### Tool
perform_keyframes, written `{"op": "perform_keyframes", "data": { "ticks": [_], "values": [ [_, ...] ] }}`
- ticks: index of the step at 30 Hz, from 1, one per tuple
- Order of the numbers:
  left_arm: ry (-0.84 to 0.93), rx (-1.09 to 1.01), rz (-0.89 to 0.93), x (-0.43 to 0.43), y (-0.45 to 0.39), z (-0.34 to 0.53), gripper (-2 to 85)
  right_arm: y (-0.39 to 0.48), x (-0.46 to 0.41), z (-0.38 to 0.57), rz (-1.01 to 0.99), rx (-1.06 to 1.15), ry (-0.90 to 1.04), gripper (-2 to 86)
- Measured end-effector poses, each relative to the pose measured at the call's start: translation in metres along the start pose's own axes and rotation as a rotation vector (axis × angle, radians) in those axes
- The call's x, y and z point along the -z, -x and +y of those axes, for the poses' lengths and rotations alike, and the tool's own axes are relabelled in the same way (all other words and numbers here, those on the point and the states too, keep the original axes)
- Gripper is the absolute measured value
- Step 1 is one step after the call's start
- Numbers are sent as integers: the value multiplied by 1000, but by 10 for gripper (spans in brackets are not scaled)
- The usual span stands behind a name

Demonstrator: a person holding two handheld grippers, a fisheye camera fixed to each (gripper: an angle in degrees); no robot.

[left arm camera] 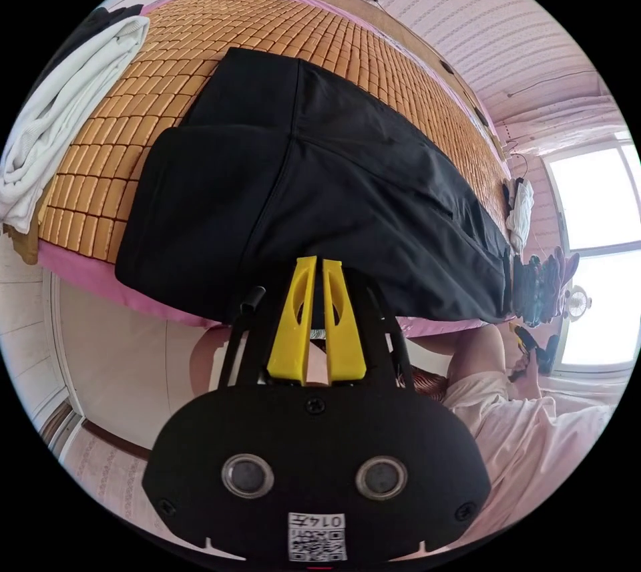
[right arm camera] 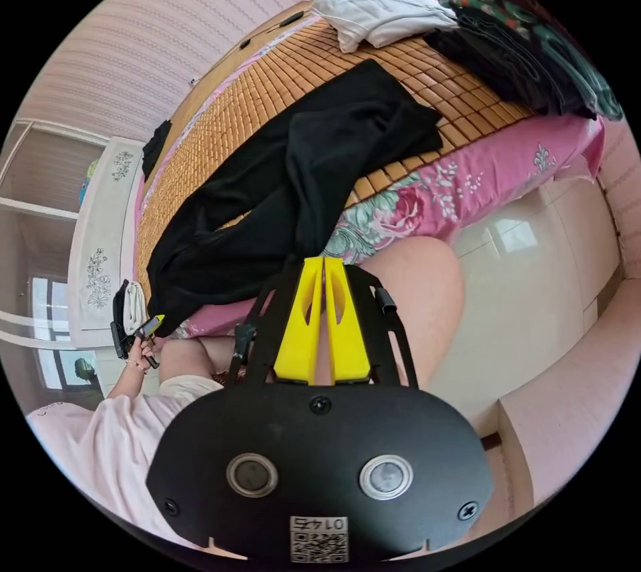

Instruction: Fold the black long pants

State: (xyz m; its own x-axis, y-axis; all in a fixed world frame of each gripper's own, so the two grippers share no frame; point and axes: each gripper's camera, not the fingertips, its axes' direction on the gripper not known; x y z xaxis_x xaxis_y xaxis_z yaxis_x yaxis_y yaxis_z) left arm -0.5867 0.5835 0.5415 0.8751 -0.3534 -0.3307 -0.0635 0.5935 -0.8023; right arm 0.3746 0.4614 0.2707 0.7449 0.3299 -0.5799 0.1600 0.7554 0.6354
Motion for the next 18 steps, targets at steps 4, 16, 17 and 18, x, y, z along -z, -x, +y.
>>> {"op": "perform_keyframes", "data": {
  "ticks": [4,16,17,18],
  "values": [
    [5,-3,-20,6,-16,-13,-1,26,5,-20,35,90,-82,-2],
    [-184,86,-248,22,-47,-111,-10,190,-122,-192,366,338,-28,-3],
    [-158,81,-290,12,-51,-122,-10,193,-135,-202,387,317,-17,-3],
    [-141,73,-307,7,-54,-127,-10,194,-142,-206,389,312,-2,-3]
  ]
}}
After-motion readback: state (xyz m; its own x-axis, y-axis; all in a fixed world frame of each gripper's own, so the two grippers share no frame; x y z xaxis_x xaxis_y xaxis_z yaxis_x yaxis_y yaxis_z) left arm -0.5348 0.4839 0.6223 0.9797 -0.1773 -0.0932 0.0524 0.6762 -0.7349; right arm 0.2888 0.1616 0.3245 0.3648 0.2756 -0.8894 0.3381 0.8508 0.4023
